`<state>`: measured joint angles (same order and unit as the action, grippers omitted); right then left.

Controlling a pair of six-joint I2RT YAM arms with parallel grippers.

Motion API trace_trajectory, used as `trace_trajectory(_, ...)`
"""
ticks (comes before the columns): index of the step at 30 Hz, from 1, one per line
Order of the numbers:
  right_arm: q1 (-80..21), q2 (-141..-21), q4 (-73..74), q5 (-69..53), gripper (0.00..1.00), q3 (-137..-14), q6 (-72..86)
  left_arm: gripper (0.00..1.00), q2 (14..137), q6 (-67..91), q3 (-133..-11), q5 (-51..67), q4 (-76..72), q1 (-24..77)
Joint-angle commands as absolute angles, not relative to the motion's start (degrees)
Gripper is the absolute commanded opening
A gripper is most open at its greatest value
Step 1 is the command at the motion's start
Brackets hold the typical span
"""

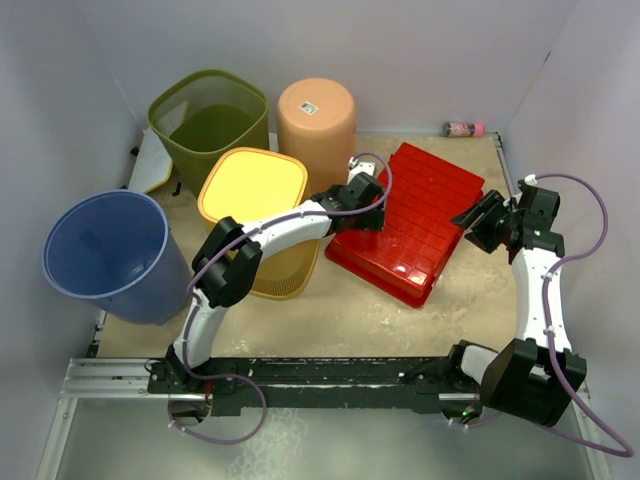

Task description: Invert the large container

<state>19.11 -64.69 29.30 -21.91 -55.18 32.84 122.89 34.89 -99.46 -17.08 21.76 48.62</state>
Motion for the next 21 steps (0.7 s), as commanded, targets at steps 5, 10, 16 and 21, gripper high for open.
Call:
trace_trajectory(5,18.98,-63.81,28.55,-20.95,0.59,-58.04,33.22,0.86,121.67,37.44,-99.39,4.32,12.09,55.26)
trace_trajectory(10,18.93,-63.52,28.41,-21.31,0.59,-58.00,32.75,0.86,120.89,38.32,-100.49,13.11,7.55,58.48)
trace_trajectory(16,18.94,-63.28,27.99,-24.40,0.59,-57.82,30.43,0.87,110.52,31.26,-102.44,7.19,17.48,58.51)
trace_trajectory(21,13.56,-62.96,25.29,-27.12,0.59,-56.07,28.94,0.88,100.18,26.13,-100.61,-1.07,25.13,58.32)
